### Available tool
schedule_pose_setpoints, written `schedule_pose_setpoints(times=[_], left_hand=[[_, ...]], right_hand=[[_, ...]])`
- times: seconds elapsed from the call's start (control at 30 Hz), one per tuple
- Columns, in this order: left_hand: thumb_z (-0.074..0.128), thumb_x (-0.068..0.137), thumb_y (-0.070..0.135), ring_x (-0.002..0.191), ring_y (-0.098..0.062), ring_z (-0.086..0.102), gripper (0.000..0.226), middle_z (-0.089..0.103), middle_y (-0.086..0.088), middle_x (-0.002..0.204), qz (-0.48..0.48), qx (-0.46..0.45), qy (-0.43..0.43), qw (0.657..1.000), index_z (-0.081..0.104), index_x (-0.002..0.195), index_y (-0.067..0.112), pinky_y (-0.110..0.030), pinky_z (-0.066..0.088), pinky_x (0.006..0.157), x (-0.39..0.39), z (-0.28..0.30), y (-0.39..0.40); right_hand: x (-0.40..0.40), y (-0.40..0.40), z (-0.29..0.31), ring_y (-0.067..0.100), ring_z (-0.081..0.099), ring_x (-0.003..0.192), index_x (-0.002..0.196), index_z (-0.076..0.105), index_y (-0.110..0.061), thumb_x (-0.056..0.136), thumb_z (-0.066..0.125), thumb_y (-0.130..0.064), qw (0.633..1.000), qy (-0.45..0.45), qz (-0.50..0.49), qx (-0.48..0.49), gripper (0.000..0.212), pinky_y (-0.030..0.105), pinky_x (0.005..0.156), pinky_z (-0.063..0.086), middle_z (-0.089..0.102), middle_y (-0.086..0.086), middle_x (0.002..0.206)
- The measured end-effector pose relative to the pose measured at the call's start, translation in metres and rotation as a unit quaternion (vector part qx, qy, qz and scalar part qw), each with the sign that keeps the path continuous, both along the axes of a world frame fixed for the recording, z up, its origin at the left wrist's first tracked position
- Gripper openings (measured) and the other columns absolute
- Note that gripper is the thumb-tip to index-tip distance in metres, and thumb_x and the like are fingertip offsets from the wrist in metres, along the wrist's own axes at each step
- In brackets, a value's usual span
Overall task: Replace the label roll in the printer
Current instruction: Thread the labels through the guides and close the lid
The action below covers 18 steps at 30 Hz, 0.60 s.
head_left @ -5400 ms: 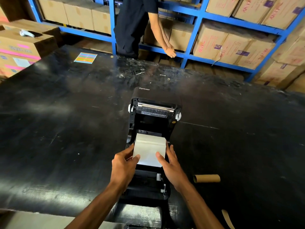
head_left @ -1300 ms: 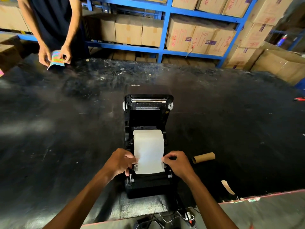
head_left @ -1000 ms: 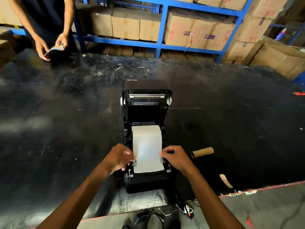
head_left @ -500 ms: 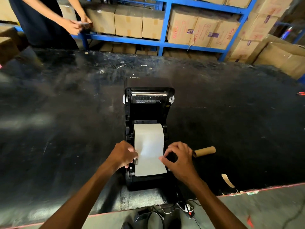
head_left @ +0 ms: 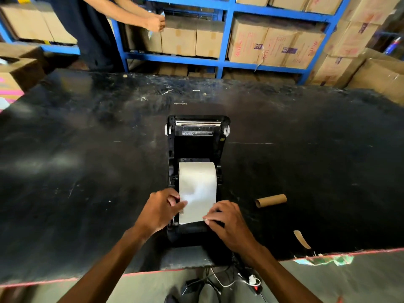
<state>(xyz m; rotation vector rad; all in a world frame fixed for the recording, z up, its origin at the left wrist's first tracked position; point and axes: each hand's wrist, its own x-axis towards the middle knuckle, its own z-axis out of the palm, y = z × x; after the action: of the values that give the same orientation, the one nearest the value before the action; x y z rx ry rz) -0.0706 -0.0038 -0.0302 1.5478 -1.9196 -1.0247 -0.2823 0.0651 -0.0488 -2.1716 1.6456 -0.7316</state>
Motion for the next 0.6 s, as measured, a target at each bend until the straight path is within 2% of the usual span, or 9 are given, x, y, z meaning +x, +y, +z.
schedule_pose_setpoints(times=[0.1, 0.17, 0.2, 0.27, 0.37, 0.43, 0.53, 0.6], left_hand=[[0.076, 0.066, 0.058, 0.067, -0.005, 0.061, 0.058, 0.058, 0.019, 0.082, -0.066, -0.039, -0.078, 0.994, 0.055, 0.113, 0.031, -0.018, 0.047, 0.059, 0.006, -0.004, 0.021], [0.072, 0.065, 0.066, 0.072, -0.003, 0.059, 0.067, 0.053, 0.022, 0.091, -0.073, -0.080, -0.125, 0.986, 0.049, 0.120, 0.034, -0.016, 0.044, 0.062, 0.008, -0.007, 0.034], [0.071, 0.068, 0.064, 0.077, -0.003, 0.058, 0.064, 0.053, 0.021, 0.096, -0.078, -0.105, -0.139, 0.982, 0.051, 0.119, 0.033, -0.016, 0.045, 0.066, 0.006, -0.007, 0.040], [0.073, 0.076, 0.048, 0.090, -0.009, 0.060, 0.042, 0.061, 0.011, 0.105, -0.111, -0.176, -0.166, 0.964, 0.063, 0.111, 0.027, -0.024, 0.050, 0.075, 0.000, -0.007, 0.050], [0.075, 0.080, 0.019, 0.081, -0.021, 0.064, 0.001, 0.070, 0.000, 0.086, -0.132, -0.266, -0.192, 0.935, 0.074, 0.080, 0.018, -0.030, 0.053, 0.067, -0.009, -0.001, 0.064], [0.070, 0.084, 0.017, 0.077, -0.025, 0.064, 0.009, 0.069, -0.003, 0.080, -0.122, -0.267, -0.198, 0.935, 0.073, 0.075, 0.015, -0.033, 0.053, 0.064, -0.010, 0.002, 0.070], [0.062, 0.090, 0.014, 0.084, -0.027, 0.064, 0.015, 0.070, -0.006, 0.086, -0.110, -0.267, -0.205, 0.935, 0.075, 0.085, 0.012, -0.035, 0.053, 0.069, -0.011, 0.006, 0.083], [0.064, 0.087, 0.007, 0.084, -0.030, 0.066, 0.013, 0.072, -0.008, 0.087, -0.103, -0.277, -0.200, 0.934, 0.076, 0.089, 0.011, -0.034, 0.054, 0.068, -0.012, 0.007, 0.092]], right_hand=[[-0.001, 0.002, 0.000, 0.021, 0.052, 0.096, 0.094, 0.074, -0.018, 0.089, 0.057, -0.026, 1.000, -0.013, -0.017, 0.007, 0.020, 0.029, 0.087, 0.032, 0.064, 0.003, 0.091], [-0.002, 0.006, 0.003, 0.022, 0.053, 0.093, 0.092, 0.074, -0.018, 0.089, 0.057, -0.025, 1.000, -0.021, -0.015, 0.005, 0.019, 0.029, 0.086, 0.033, 0.063, 0.003, 0.087], [-0.002, 0.008, 0.005, 0.021, 0.053, 0.092, 0.091, 0.074, -0.017, 0.089, 0.058, -0.024, 1.000, -0.023, -0.012, 0.002, 0.018, 0.029, 0.086, 0.034, 0.063, 0.003, 0.086], [-0.002, 0.011, 0.005, 0.021, 0.054, 0.090, 0.090, 0.075, -0.016, 0.088, 0.060, -0.022, 1.000, -0.028, -0.010, -0.006, 0.016, 0.031, 0.086, 0.036, 0.065, 0.004, 0.085], [-0.001, 0.018, 0.005, 0.021, 0.056, 0.087, 0.086, 0.076, -0.016, 0.087, 0.062, -0.022, 0.999, -0.031, -0.016, -0.017, 0.015, 0.026, 0.082, 0.033, 0.067, 0.003, 0.083], [-0.001, 0.021, 0.004, 0.020, 0.056, 0.085, 0.084, 0.076, -0.017, 0.086, 0.062, -0.020, 0.999, -0.026, -0.016, -0.027, 0.015, 0.024, 0.080, 0.030, 0.067, 0.002, 0.081], [-0.002, 0.027, 0.003, 0.021, 0.057, 0.082, 0.081, 0.076, -0.018, 0.085, 0.064, -0.018, 0.999, -0.021, -0.011, -0.033, 0.013, 0.026, 0.079, 0.031, 0.067, 0.003, 0.079], [-0.002, 0.032, 0.003, 0.022, 0.058, 0.080, 0.080, 0.076, -0.018, 0.083, 0.065, -0.016, 0.999, -0.023, -0.002, -0.035, 0.012, 0.028, 0.077, 0.034, 0.067, 0.003, 0.076]])
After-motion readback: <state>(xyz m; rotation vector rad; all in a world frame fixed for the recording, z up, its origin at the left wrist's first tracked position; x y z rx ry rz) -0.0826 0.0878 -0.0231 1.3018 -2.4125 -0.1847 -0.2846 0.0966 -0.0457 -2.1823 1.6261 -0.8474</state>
